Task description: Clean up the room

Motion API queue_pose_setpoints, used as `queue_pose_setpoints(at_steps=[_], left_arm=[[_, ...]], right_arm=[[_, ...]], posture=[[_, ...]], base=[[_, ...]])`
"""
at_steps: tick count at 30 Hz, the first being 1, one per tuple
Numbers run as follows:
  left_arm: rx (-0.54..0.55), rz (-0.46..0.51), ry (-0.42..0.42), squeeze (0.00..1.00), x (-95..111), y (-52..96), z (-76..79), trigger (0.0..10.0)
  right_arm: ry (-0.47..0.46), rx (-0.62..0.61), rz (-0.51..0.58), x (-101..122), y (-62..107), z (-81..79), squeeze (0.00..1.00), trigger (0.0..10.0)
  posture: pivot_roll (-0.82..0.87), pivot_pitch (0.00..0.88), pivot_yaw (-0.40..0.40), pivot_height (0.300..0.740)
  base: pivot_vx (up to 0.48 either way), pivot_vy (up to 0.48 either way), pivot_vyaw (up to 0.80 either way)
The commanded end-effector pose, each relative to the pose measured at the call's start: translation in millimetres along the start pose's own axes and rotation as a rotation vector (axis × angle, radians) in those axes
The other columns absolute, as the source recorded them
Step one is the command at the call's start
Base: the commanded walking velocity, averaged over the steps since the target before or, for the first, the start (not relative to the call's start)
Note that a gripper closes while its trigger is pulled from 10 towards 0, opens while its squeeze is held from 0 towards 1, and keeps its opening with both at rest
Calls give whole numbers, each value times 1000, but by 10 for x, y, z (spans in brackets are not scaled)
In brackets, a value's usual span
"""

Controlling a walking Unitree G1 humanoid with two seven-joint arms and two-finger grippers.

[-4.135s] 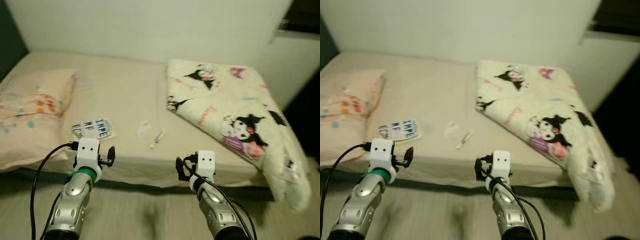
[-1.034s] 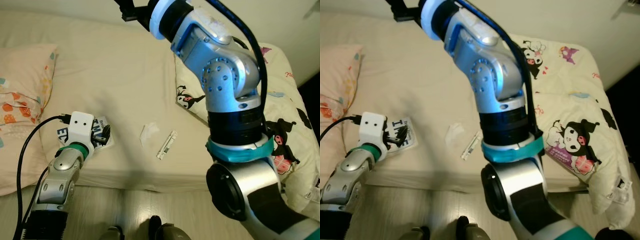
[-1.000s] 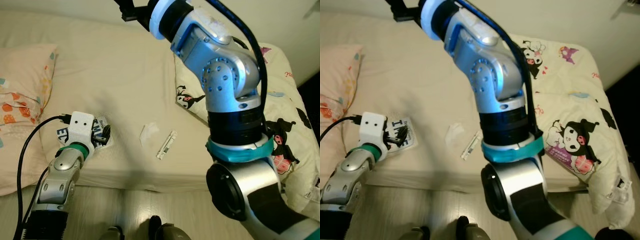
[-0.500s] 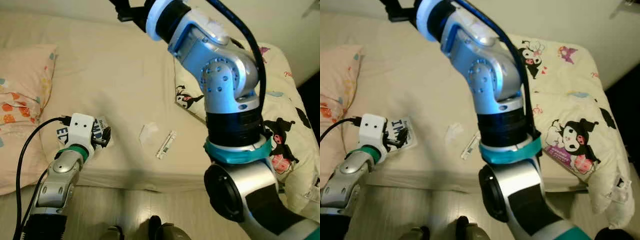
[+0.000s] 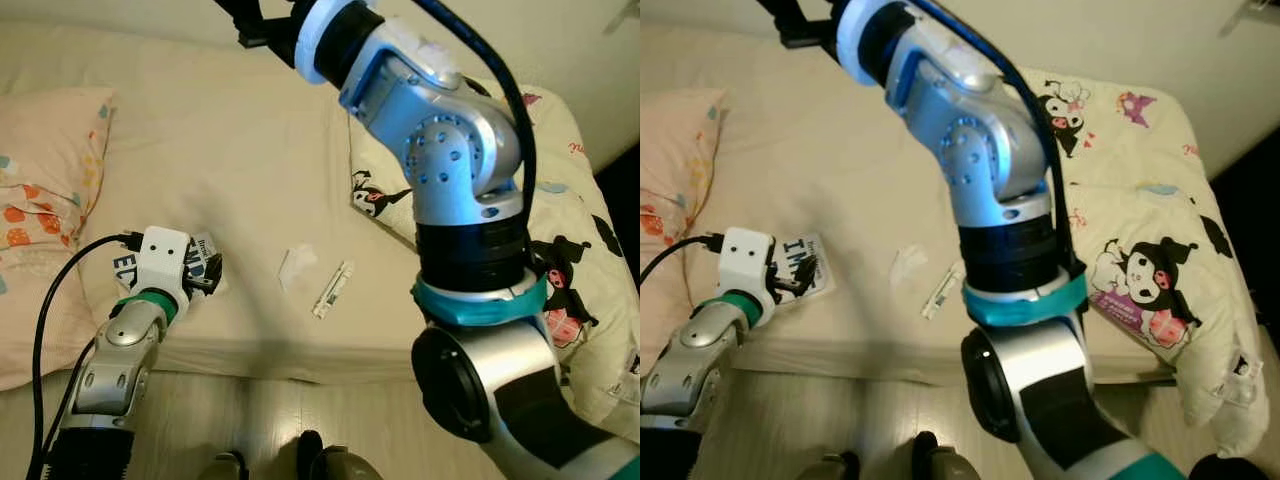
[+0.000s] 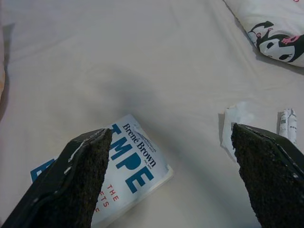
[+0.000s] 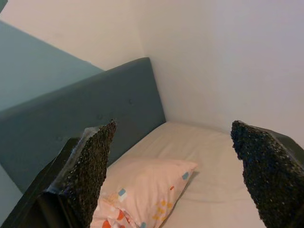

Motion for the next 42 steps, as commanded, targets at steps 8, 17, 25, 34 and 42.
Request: queue_pose_setpoints(at_steps=[8,17,25,34,42], left_arm=[[-28,-37,-8,0,-92,12,75,10000],[-40,-38,-23,0,-89,4,96,10000],[-26,-47,-29,0,-152,69,64,10000],[-8,-69,-22,0,-316,200,88,10000],[8,-113,-44,0,-532,294,127,10000]], right_arm=[[14,22,-17,-11,8,-69,0,10000],[129,-113,-74,-225,132,253,0,10000],[81,-418,-171,-907,684,915,0,10000],[66,-639,-199,-1412,1332,1348,0,10000],[49,-723,-297,-1893,1703,1420,0,10000]], posture=[[135,274,-71,740],[136,268,-62,740],[139,229,-45,740],[122,200,-26,740],[112,167,-43,740]], base=[[0,0,0],[0,0,0],[0,0,0],[0,0,0],[0,0,0]])
Point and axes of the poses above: a point about 5 cm out from each wrist's last joint towards the gripper, its own y axis pointing back from the gripper into the wrist, its own x axis along the axis of the wrist's last joint, z = x × y, the point moved 5 cm from there along -y, pointing out of the wrist towards the gripper, and after that the axes turned 5 degrees about -y, right-handed, at the moved point
